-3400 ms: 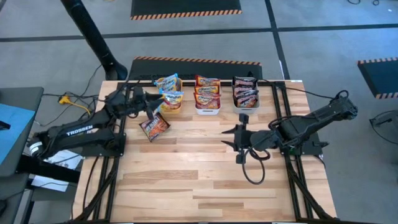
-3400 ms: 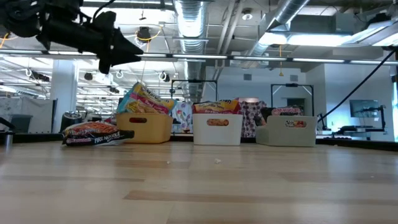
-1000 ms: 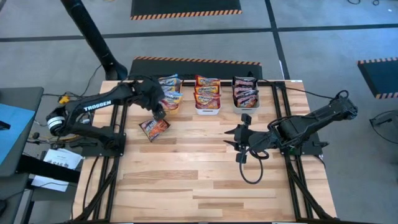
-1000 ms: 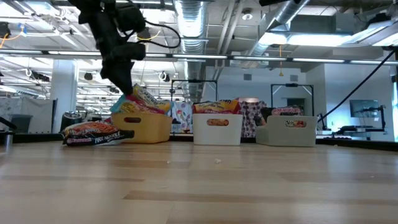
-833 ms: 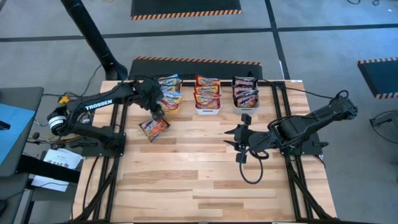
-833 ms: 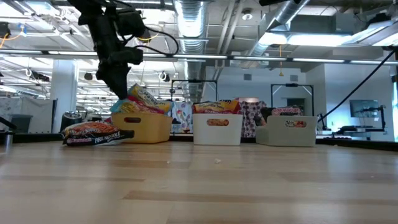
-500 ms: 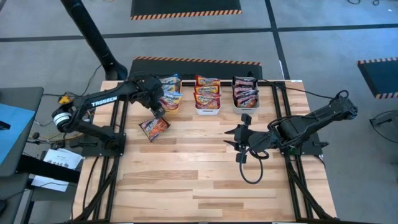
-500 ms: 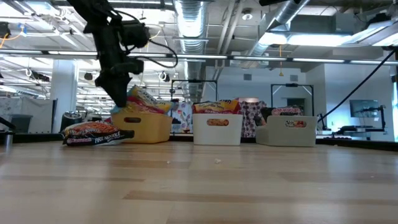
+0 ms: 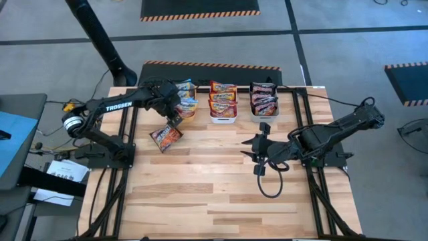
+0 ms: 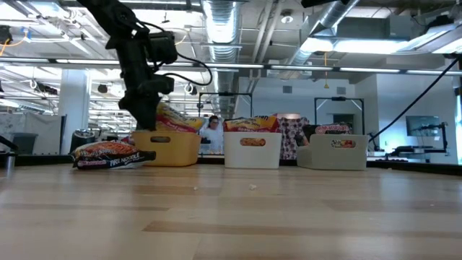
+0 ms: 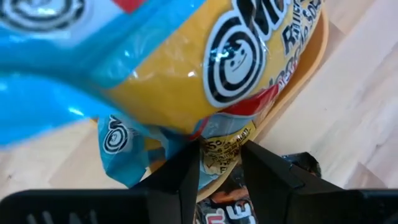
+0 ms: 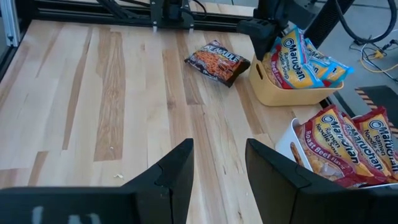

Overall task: Sort Maruchan noodles
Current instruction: Put the blue noodle pack into the orange bin

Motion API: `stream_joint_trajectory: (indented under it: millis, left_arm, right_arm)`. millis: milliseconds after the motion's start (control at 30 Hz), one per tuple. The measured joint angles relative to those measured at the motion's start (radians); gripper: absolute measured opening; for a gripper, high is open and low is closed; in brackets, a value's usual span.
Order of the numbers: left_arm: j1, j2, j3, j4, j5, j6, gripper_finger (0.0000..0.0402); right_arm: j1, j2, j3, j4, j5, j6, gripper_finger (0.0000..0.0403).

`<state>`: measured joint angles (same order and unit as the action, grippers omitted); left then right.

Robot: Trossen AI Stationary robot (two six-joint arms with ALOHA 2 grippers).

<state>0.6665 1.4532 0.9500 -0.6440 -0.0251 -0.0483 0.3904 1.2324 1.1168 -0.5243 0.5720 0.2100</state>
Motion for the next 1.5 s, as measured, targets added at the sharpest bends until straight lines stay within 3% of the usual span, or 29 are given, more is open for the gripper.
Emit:
stream_joint_trajectory:
  millis: [233,667,800,967,1167,1500]
  left_arm:
    - [0.005,-0.011,-0.003,-0.020,0.087,-0.001,0.0110]
    - [0.004,-0.108,0.073,-0.177,0.092,-0.024,0.0110]
    - [-0.007,-0.141,0.073,-0.151,0.093,-0.022,0.0110]
    - [-0.040,-0.160,0.073,0.001,0.084,0.003,0.0110]
    - [-0.067,-0.159,0.073,0.158,-0.039,0.025,0.0110]
    - [-0.053,-0.148,0.073,0.165,-0.078,-0.002,0.0110]
  right_arm:
    - [0.000,0.000,0.000,0.000,0.000,0.000,0.0168]
    - [0.000,0.000,0.000,0.000,0.000,0.002,0.0168]
    - [0.000,0.000,0.000,0.000,0.000,0.002,0.0168]
    - [0.000,0.000,0.000,0.000,0.000,0.002,0.0168]
    - [0.000,0.000,0.000,0.000,0.000,0.002,0.0168]
    - [0.000,0.000,0.000,0.000,0.000,0.002,0.0168]
